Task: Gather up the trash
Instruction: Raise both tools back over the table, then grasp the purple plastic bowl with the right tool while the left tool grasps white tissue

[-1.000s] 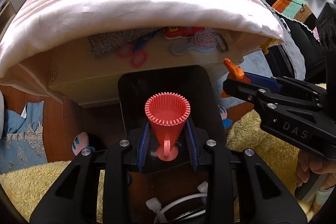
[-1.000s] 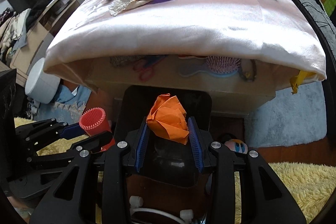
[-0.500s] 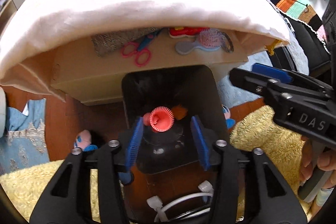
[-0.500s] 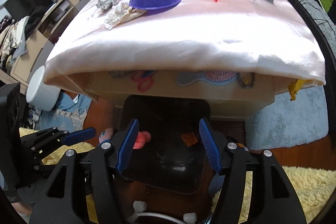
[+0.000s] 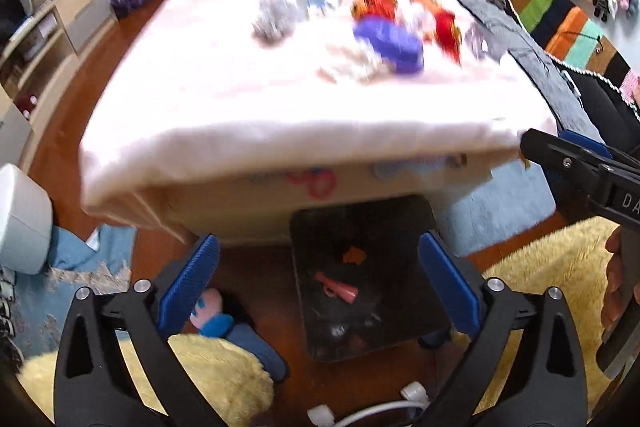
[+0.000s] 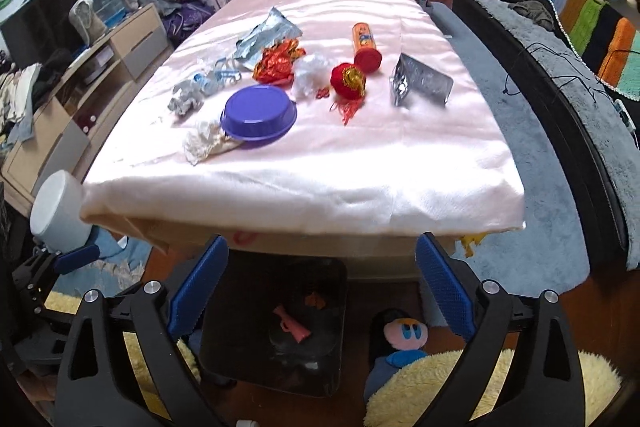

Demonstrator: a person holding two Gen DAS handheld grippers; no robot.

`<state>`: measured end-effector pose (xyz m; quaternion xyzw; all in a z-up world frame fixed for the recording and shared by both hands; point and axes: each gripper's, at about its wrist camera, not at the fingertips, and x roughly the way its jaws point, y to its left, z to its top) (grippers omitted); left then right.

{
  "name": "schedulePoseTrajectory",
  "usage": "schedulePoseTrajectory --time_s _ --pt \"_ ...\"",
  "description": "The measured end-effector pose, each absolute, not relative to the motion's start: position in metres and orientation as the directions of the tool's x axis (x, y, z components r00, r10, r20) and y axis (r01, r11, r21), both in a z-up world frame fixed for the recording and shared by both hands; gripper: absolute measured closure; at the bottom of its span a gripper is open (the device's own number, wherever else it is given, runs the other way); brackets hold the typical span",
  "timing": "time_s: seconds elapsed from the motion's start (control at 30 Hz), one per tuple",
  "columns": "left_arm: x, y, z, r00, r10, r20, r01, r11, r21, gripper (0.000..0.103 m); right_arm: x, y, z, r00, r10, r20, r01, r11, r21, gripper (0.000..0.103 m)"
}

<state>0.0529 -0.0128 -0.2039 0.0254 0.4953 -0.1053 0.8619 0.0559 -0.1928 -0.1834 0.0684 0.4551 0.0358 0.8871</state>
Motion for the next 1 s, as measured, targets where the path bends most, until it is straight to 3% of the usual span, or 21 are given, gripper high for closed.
schedulePoseTrajectory --time_s 0.37,1.0 --pt "0.086 0.002 -0.167 0.532 -0.147 -0.834 0.184 0.981 -0.056 0.008 0.088 -0.198 -0.16 0.607 0.12 -0.785 0.008 0.987 0.158 0.008" --pt "0.143 -0.003 -0.187 0.462 -0.174 -0.87 0.244 0.968 -0.063 0.008 0.189 -0.146 -0.2 0.503 0.259 -0.824 -0.032 0.959 0.282 0.014"
